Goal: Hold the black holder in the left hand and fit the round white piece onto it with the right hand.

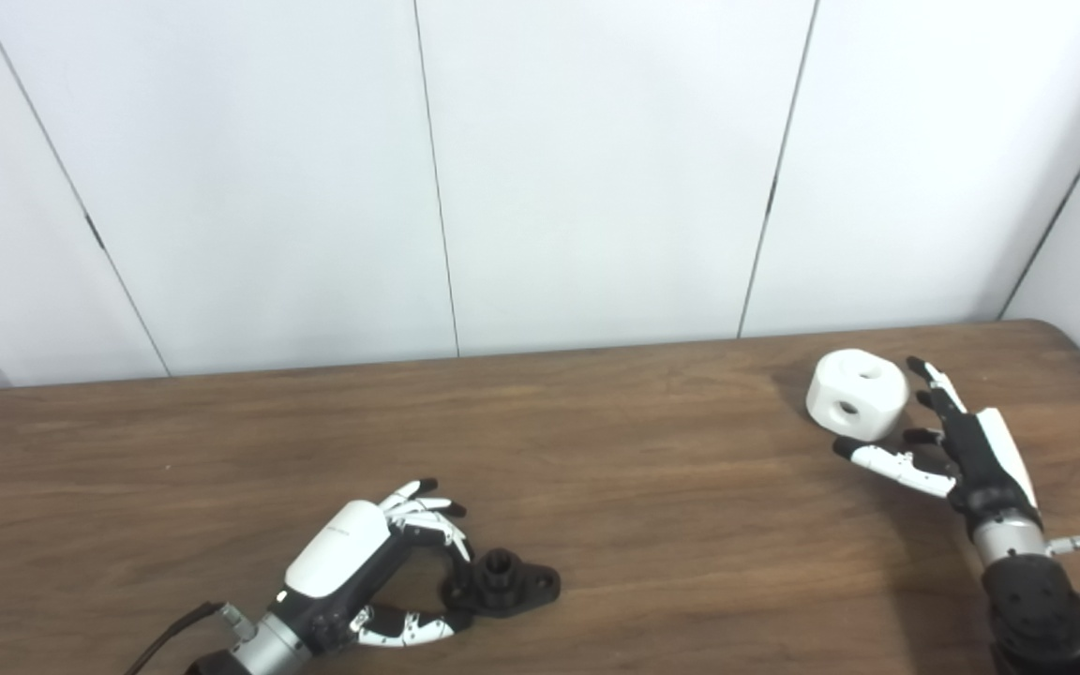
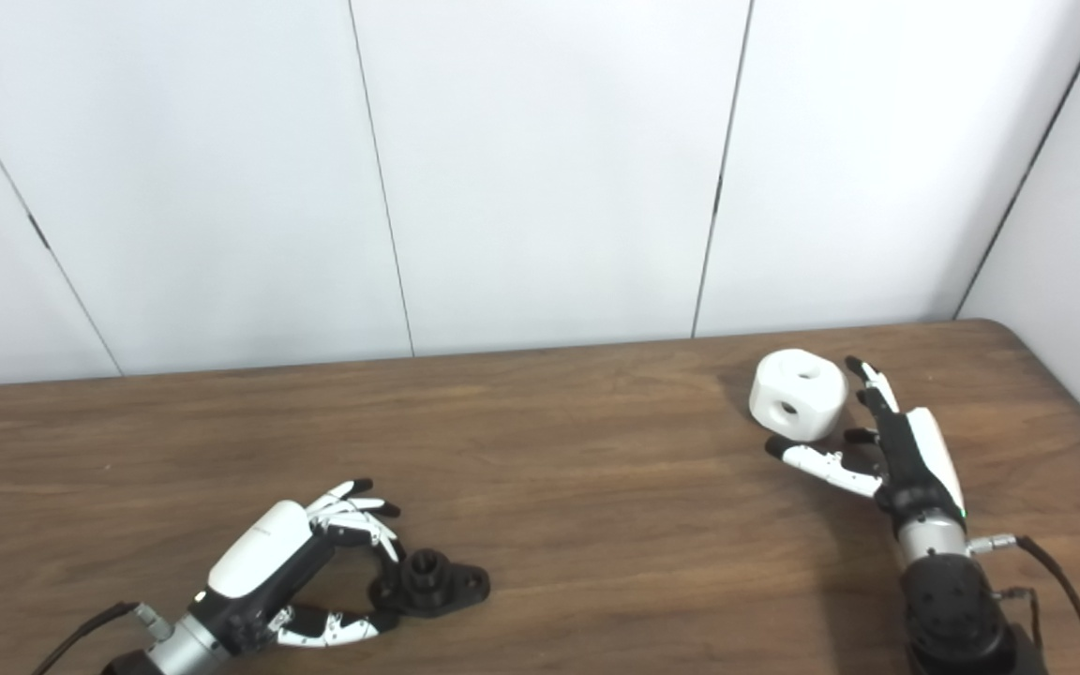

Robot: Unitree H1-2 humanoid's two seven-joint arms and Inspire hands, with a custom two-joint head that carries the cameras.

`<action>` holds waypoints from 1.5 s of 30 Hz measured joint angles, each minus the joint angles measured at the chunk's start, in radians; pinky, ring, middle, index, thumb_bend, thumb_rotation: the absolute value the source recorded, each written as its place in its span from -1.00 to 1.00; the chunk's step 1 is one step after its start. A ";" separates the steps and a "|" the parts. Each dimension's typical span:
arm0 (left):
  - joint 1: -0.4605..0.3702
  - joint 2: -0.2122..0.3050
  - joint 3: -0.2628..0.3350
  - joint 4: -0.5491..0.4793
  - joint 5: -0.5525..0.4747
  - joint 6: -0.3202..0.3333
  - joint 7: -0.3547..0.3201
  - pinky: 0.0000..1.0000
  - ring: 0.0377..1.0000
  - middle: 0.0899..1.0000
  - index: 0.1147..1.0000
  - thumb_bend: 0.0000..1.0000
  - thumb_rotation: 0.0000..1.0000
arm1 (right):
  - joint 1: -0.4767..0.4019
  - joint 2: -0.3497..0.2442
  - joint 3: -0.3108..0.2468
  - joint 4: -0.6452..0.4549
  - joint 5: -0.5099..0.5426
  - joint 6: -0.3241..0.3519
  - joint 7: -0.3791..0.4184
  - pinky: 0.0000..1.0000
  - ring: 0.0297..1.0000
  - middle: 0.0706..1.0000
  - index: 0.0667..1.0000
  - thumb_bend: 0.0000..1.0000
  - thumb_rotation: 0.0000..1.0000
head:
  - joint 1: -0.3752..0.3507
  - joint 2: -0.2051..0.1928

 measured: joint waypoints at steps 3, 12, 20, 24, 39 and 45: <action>-0.002 0.003 -0.005 0.000 -0.009 0.000 0.000 0.90 0.61 0.20 -0.17 0.04 -0.91 | -0.014 -0.005 0.011 0.007 -0.044 -0.003 -0.028 0.67 0.98 0.99 0.85 0.85 0.03 | -0.008 -0.005; -0.003 0.006 -0.006 0.000 -0.011 0.000 -0.001 0.89 0.61 0.20 -0.17 0.04 -0.91 | -0.016 0.005 0.013 0.008 -0.116 -0.030 -0.137 0.86 1.00 0.97 0.79 0.78 -0.08 | -0.011 -0.008; -0.003 0.006 -0.006 0.000 -0.011 0.000 -0.002 0.92 0.62 0.21 -0.17 0.04 -0.91 | -0.043 0.005 0.016 0.022 -0.149 -0.029 -0.177 1.00 1.00 0.97 0.77 0.75 -0.12 | -0.014 -0.008; -0.002 0.007 -0.007 0.000 -0.014 0.000 -0.001 0.92 0.61 0.20 -0.17 0.04 -0.91 | -0.048 0.005 0.021 0.024 -0.175 -0.017 -0.182 0.95 1.00 1.00 0.76 0.77 -0.05 | -0.015 -0.009; -0.005 0.016 -0.014 0.000 -0.020 -0.001 0.002 0.91 0.60 0.19 -0.17 0.04 -0.91 | -0.115 -0.036 0.089 0.166 -0.276 0.052 -0.191 0.99 1.00 1.00 0.51 0.96 0.17 | -0.034 -0.008; -0.005 0.019 -0.014 0.000 -0.021 -0.001 0.003 0.90 0.61 0.20 -0.17 0.04 -0.91 | -0.134 -0.063 0.122 0.178 -0.298 0.094 -0.177 1.00 1.00 0.97 0.45 1.00 0.20 | -0.045 -0.006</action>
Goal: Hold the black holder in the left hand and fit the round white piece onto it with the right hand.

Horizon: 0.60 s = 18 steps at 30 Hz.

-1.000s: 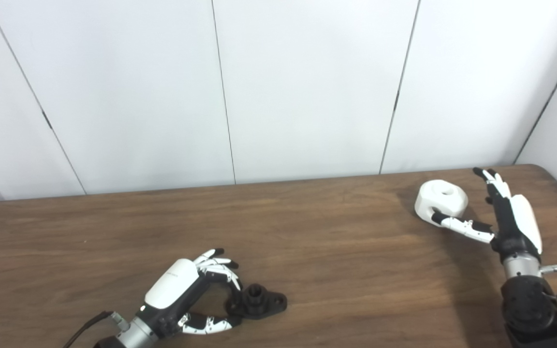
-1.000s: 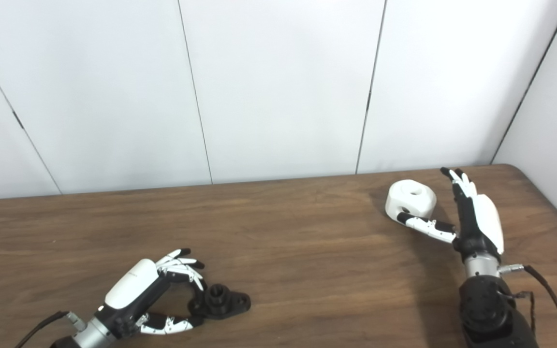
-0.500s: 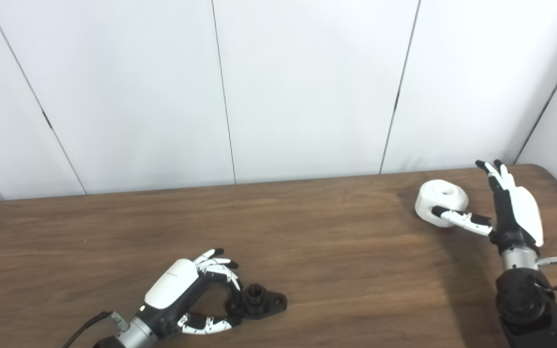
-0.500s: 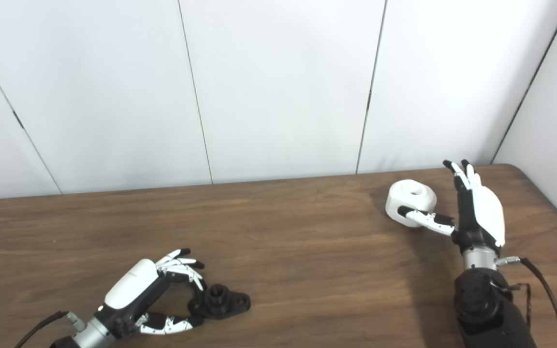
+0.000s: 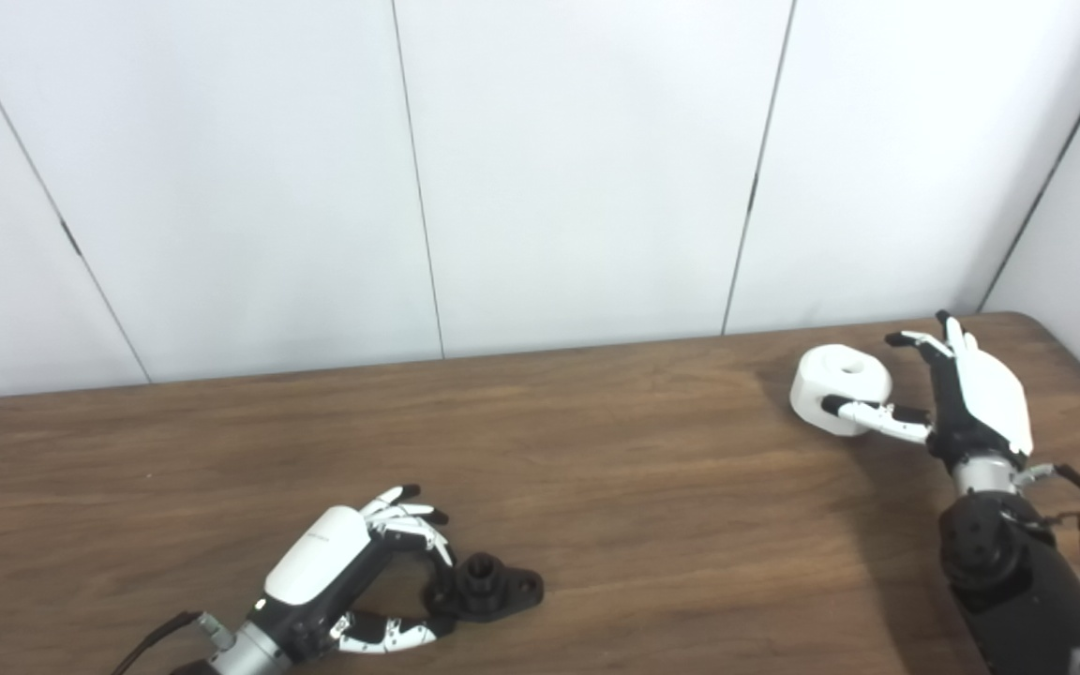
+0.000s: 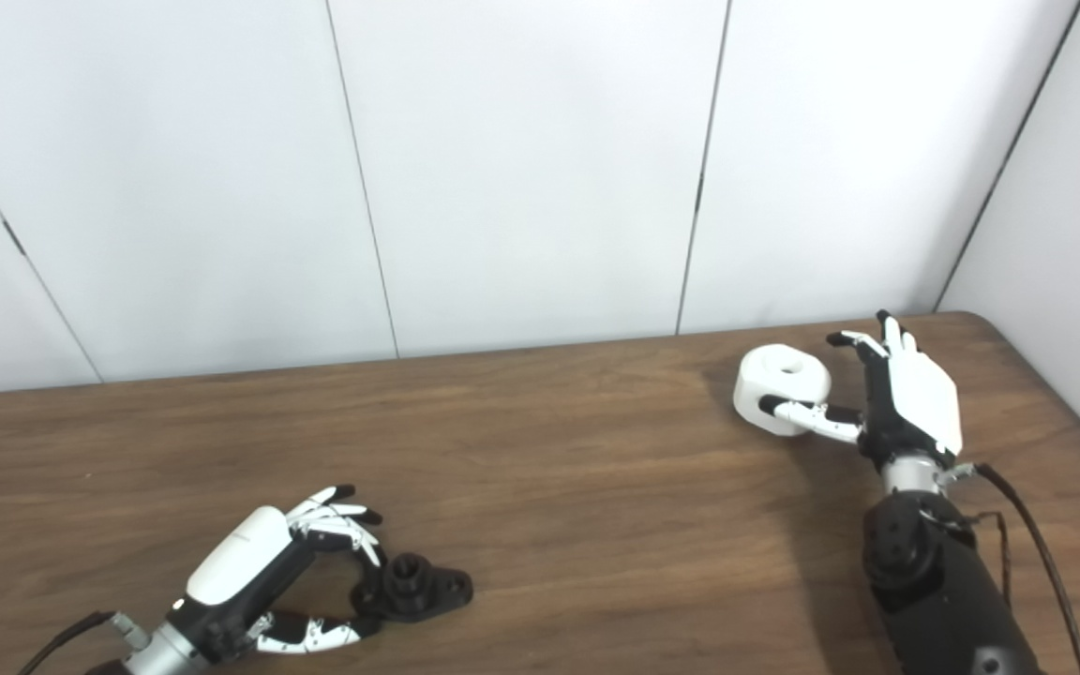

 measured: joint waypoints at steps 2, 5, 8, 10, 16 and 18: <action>0.000 0.001 0.000 0.000 0.000 0.000 -0.001 0.91 0.61 0.20 -0.17 0.04 -0.91 | -0.005 0.000 0.002 0.011 0.000 0.002 0.001 1.00 1.00 0.96 0.44 1.00 0.18 | 0.001 -0.002; 0.000 0.001 0.001 -0.001 -0.001 0.000 -0.003 0.92 0.61 0.20 -0.17 0.04 -0.91 | -0.011 0.000 0.004 0.037 0.001 0.002 0.001 1.00 1.00 0.97 0.44 0.99 0.20 | 0.003 0.000; 0.000 0.001 0.004 -0.002 -0.001 0.000 -0.006 0.91 0.61 0.19 -0.17 0.04 -0.91 | -0.012 0.000 0.009 0.055 0.002 0.002 0.001 1.00 1.00 0.97 0.43 1.00 0.24 | 0.002 0.000; 0.000 0.001 0.004 -0.002 -0.001 0.000 -0.006 0.90 0.60 0.19 -0.17 0.04 -0.91 | -0.013 -0.001 0.009 0.062 0.003 0.001 0.001 1.00 1.00 0.97 0.42 1.00 0.23 | 0.003 0.000; 0.001 0.001 0.007 -0.005 0.000 0.000 -0.009 0.88 0.59 0.19 -0.17 0.04 -0.91 | -0.016 -0.006 0.013 0.062 0.005 0.002 0.020 1.00 1.00 0.98 0.42 0.96 0.21 | 0.002 0.002; 0.001 0.001 0.007 -0.005 0.000 0.000 -0.009 0.89 0.60 0.19 -0.17 0.04 -0.91 | -0.016 -0.006 0.016 0.062 0.004 0.005 0.025 1.00 1.00 0.98 0.41 0.94 0.21 | 0.002 0.002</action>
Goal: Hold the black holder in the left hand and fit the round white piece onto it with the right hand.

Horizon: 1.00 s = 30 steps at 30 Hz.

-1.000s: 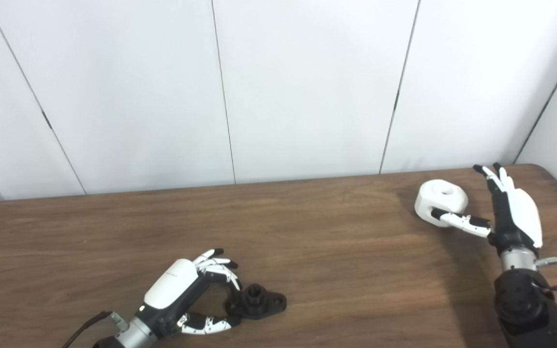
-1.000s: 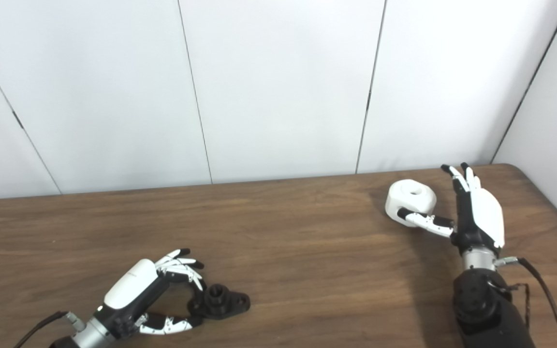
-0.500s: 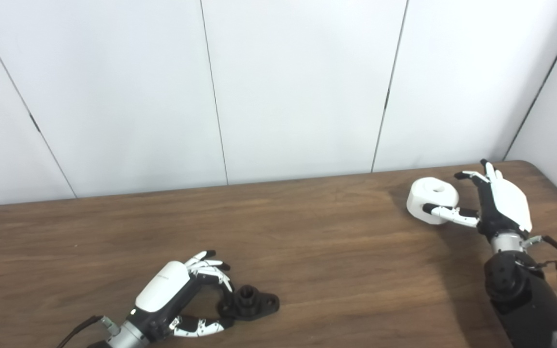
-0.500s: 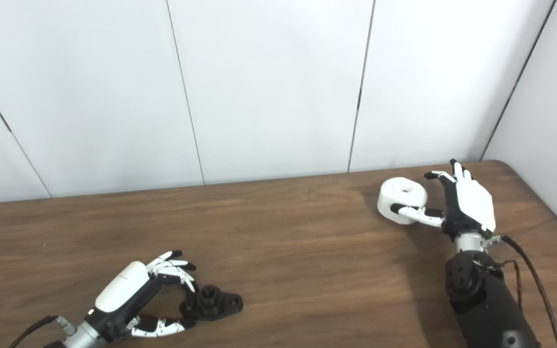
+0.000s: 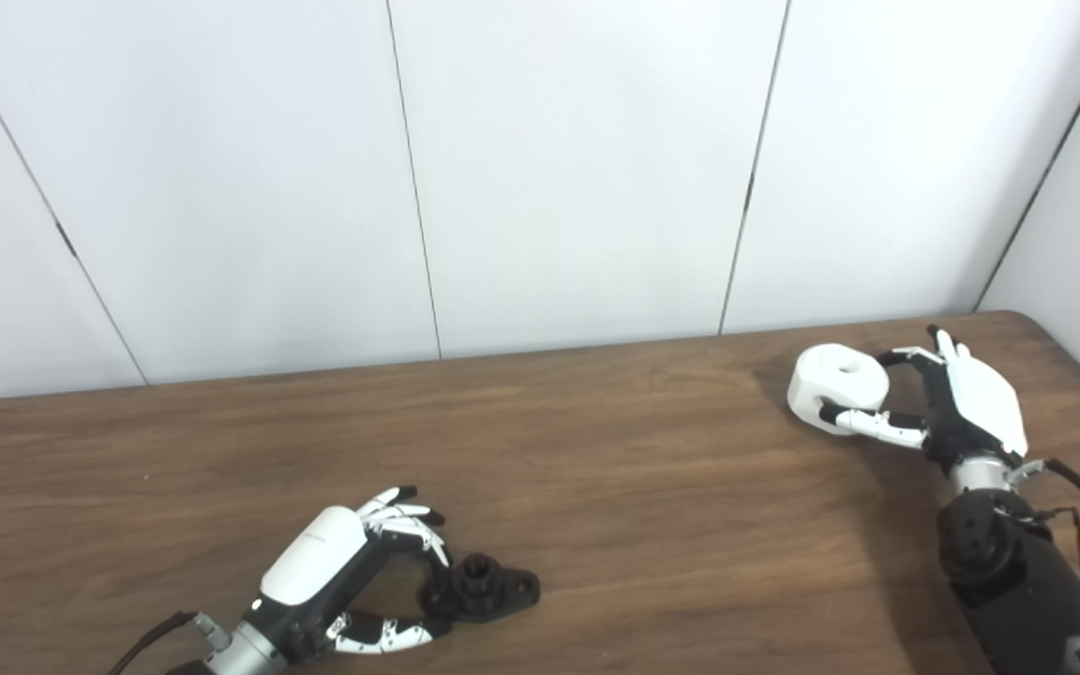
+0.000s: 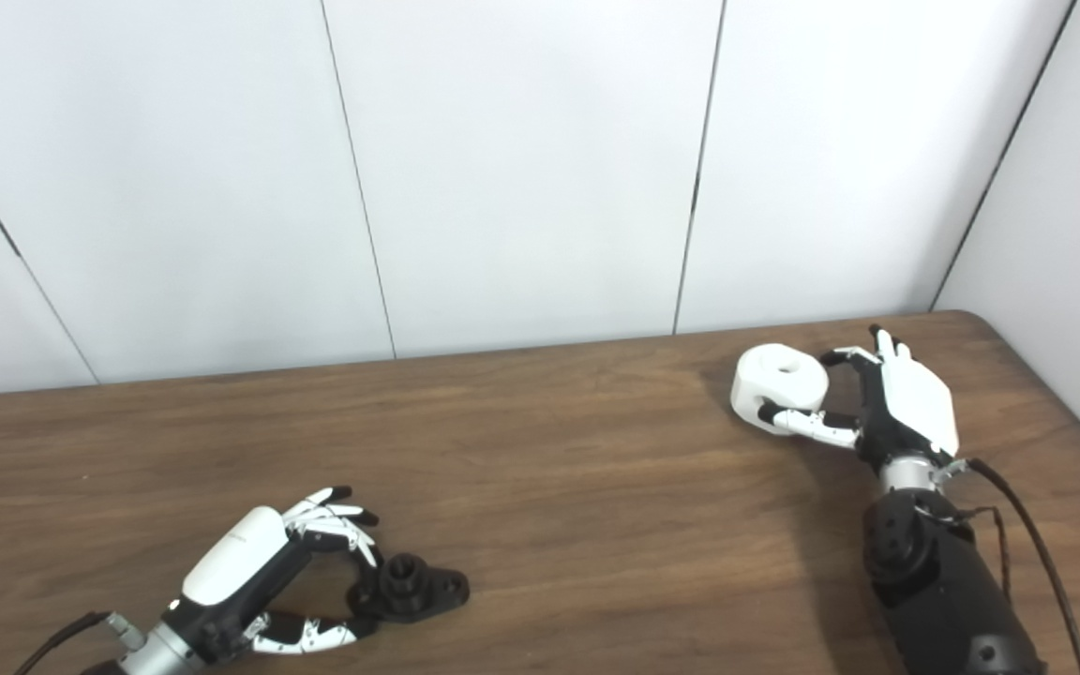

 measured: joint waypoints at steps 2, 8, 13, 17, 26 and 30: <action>0.000 0.000 0.000 0.000 0.000 0.000 0.000 0.90 0.60 0.19 -0.17 0.04 -0.91 | 0.000 0.000 0.005 0.000 0.000 0.012 0.005 1.00 1.00 0.98 0.41 0.93 0.20 | 0.000 0.002; 0.000 0.000 0.000 0.000 0.000 0.000 0.000 0.90 0.59 0.19 -0.17 0.04 -0.91 | 0.000 0.000 0.008 0.000 0.002 0.019 0.020 1.00 1.00 0.97 0.41 0.91 0.17 | 0.002 0.002; 0.000 0.001 -0.002 0.000 0.000 0.000 0.004 0.90 0.59 0.19 -0.17 0.04 -0.91 | -0.003 0.000 0.023 0.009 -0.002 0.019 0.020 1.00 1.00 0.97 0.41 0.92 0.22 | 0.003 0.003; 0.000 0.001 -0.002 0.000 0.000 0.000 0.004 0.90 0.60 0.19 -0.17 0.04 -0.91 | -0.005 0.000 0.037 0.009 -0.011 0.029 0.020 1.00 1.00 0.94 0.37 0.90 0.22 | 0.005 0.003; 0.003 0.001 0.000 0.000 -0.002 0.000 0.004 0.91 0.59 0.18 -0.17 0.04 -0.91 | -0.027 -0.002 0.057 0.081 -0.023 -0.053 -0.055 1.00 1.00 0.63 -0.08 0.32 -0.55 | 0.011 0.006; 0.004 0.001 0.001 -0.001 -0.001 0.000 0.004 0.91 0.59 0.19 -0.17 0.04 -0.91 | -0.049 -0.002 0.062 0.097 -0.023 -0.116 -0.103 1.00 1.00 0.60 -0.11 0.06 -0.69 | 0.011 0.005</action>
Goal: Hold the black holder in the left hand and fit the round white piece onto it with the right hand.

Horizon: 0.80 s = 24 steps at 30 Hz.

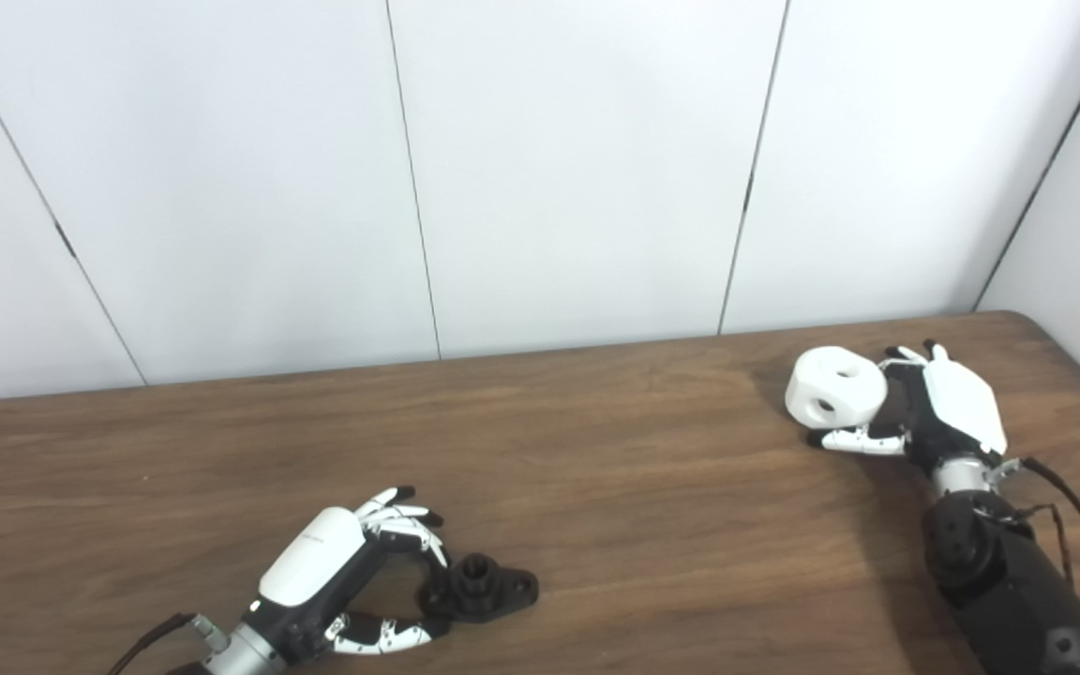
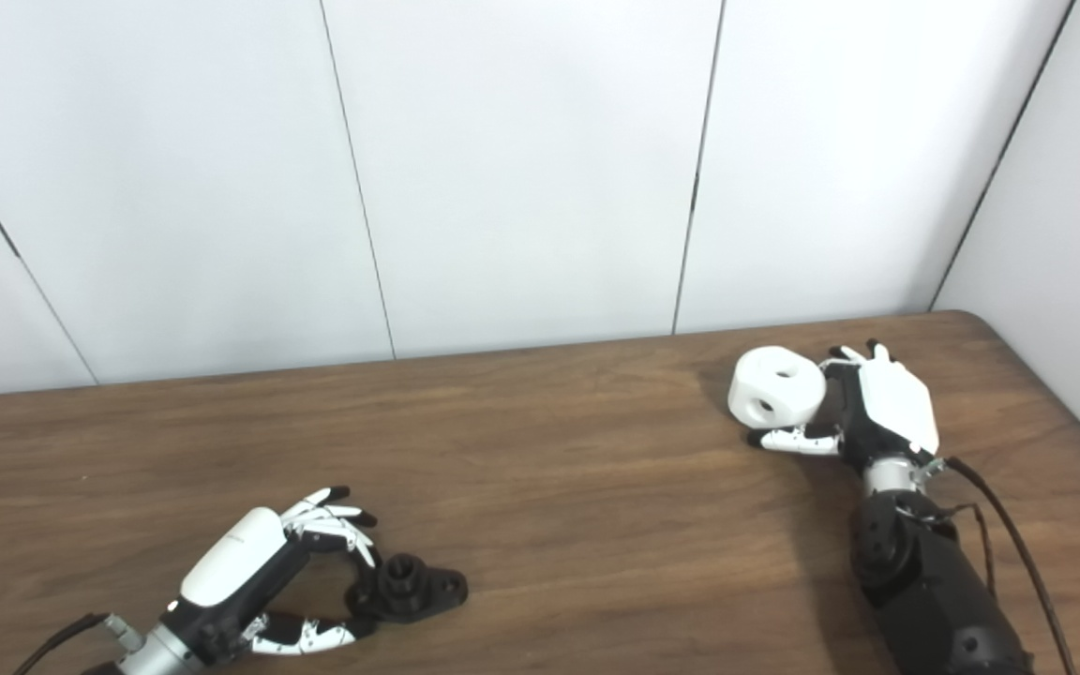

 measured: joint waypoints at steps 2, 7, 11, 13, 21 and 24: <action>0.000 0.000 0.000 -0.001 0.001 0.000 0.000 0.91 0.59 0.19 -0.17 0.04 -0.91 | -0.004 0.001 0.004 0.001 0.000 -0.008 -0.004 1.00 1.00 0.61 -0.11 0.05 -0.70 | 0.000 0.000; 0.006 0.000 0.006 -0.004 0.001 0.000 0.000 0.90 0.59 0.19 -0.17 0.04 -0.91 | -0.004 0.001 0.005 0.008 0.001 -0.023 -0.016 1.00 1.00 0.60 -0.11 0.04 -0.70 | 0.002 0.002; 0.006 0.000 0.007 -0.004 0.001 0.000 0.000 0.90 0.58 0.18 -0.17 0.04 -0.91 | -0.004 0.001 0.005 0.006 0.000 -0.021 -0.017 1.00 1.00 0.60 -0.11 0.04 -0.70 | 0.002 0.003; 0.006 0.000 0.007 -0.004 0.001 0.000 0.000 0.90 0.58 0.19 -0.17 0.04 -0.91 | -0.004 0.001 0.005 0.005 0.000 -0.021 -0.017 1.00 1.00 0.61 -0.11 0.04 -0.69 | 0.002 0.003; 0.006 0.000 0.008 -0.004 0.002 0.000 0.001 0.90 0.57 0.18 -0.17 0.04 -0.91 | 0.019 0.006 0.004 -0.043 0.010 -0.007 0.001 1.00 1.00 0.62 -0.11 0.05 -0.71 | 0.002 0.003; 0.006 0.001 0.006 -0.003 0.002 0.000 0.005 0.90 0.56 0.18 -0.17 0.04 -0.91 | 0.029 0.007 0.003 -0.063 0.019 -0.007 0.011 1.00 1.00 0.61 -0.11 0.05 -0.71 | -0.002 0.003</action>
